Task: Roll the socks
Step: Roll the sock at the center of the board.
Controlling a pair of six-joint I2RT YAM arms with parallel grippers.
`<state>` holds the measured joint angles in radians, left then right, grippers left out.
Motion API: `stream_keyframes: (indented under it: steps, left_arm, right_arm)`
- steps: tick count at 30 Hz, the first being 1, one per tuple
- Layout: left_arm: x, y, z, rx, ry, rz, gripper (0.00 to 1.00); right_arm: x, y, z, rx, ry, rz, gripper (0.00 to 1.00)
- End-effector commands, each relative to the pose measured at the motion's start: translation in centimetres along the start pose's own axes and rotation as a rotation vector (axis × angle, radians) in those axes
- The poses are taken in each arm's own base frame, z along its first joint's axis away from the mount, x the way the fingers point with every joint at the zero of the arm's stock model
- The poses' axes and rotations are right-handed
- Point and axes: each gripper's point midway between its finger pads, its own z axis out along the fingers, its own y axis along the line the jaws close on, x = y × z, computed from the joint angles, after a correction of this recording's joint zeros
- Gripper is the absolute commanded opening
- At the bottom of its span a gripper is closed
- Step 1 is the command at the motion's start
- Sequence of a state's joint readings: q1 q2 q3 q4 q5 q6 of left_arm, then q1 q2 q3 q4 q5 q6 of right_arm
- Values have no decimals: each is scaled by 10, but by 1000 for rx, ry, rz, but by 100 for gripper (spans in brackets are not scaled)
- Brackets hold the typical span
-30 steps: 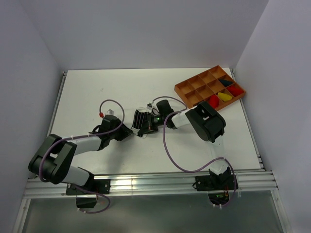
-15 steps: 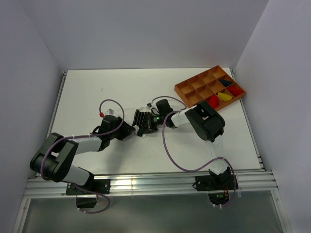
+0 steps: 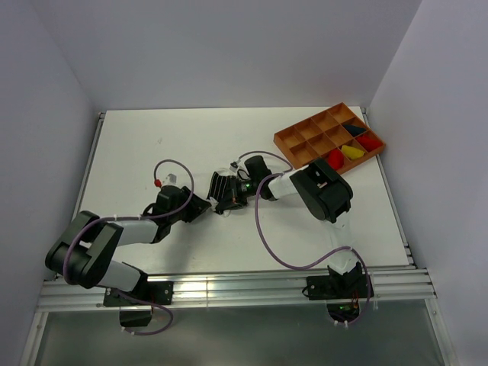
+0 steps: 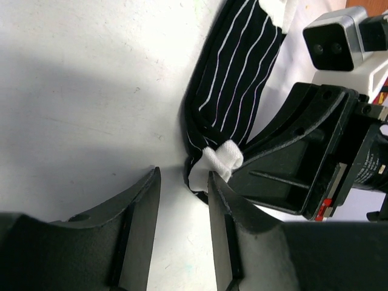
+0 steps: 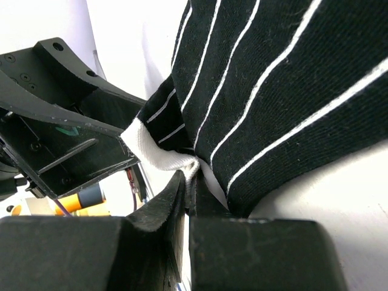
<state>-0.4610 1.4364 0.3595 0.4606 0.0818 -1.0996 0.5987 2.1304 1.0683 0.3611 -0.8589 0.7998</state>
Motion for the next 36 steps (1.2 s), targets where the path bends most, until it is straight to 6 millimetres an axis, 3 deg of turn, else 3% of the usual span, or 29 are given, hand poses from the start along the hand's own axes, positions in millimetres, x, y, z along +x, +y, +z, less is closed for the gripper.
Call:
stream_keyframes:
  steps: [1,10,18,24,29,36]
  left_arm:
    - [-8,-14,-4,70,-47,40,43]
    - [-15,-27,-11,135,-87,71,43]
    - [-15,-21,3,83,-67,73,33]
    - [-18,-24,9,83,-72,73,36]
    - [-18,-16,16,27,-64,53,39]
    - [-5,20,23,-159,4,11,28]
  right_arm:
    - [-11,-2,-1,17,-21,1,0]
    - [-10,-1,-1,10,-19,3,0]
    - [-11,0,-1,8,-16,3,0]
    - [-9,-2,-1,16,-7,9,0]
    - [-9,-4,-1,32,0,7,0]
    - [-12,-4,-4,59,-9,-11,0]
